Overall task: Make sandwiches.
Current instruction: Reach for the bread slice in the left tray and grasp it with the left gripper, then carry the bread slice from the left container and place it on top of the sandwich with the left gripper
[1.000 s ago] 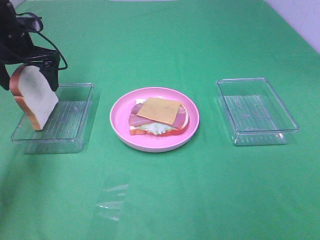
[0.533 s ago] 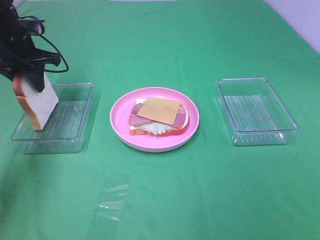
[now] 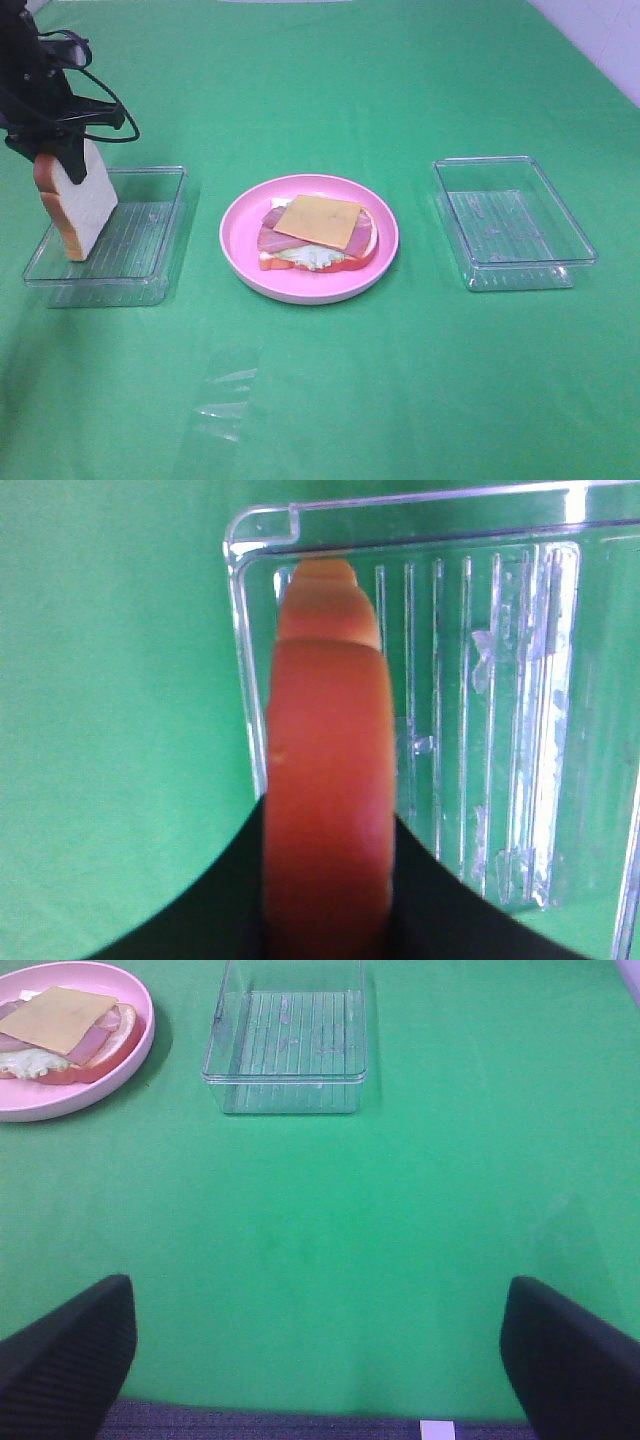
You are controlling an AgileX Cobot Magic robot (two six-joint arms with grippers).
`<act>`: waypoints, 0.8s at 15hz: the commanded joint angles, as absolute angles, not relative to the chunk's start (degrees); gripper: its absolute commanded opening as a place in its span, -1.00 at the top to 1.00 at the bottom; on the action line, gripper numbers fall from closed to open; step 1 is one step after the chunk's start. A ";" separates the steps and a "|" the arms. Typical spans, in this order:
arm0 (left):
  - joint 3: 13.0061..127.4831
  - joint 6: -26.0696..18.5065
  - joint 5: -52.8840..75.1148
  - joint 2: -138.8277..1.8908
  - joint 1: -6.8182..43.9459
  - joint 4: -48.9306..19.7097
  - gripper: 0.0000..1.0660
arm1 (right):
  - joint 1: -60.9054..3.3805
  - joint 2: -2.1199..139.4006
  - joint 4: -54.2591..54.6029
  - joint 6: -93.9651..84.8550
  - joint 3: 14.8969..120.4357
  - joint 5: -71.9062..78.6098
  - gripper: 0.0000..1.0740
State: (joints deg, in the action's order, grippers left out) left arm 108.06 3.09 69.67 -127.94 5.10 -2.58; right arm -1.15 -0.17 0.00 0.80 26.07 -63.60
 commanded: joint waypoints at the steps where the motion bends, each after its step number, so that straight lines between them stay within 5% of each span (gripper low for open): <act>1: 108.23 3.50 75.40 -126.68 5.27 -4.13 1.00 | -1.26 -1.78 0.00 0.46 25.95 -63.43 -0.74; 12: 95.86 -0.80 75.11 -104.68 5.27 -15.76 1.00 | -1.26 -1.78 0.00 0.46 25.95 -63.43 -0.74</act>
State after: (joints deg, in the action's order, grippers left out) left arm 96.66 0.00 69.84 -105.25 5.10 -14.78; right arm -1.15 -0.17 0.00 0.80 26.07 -63.60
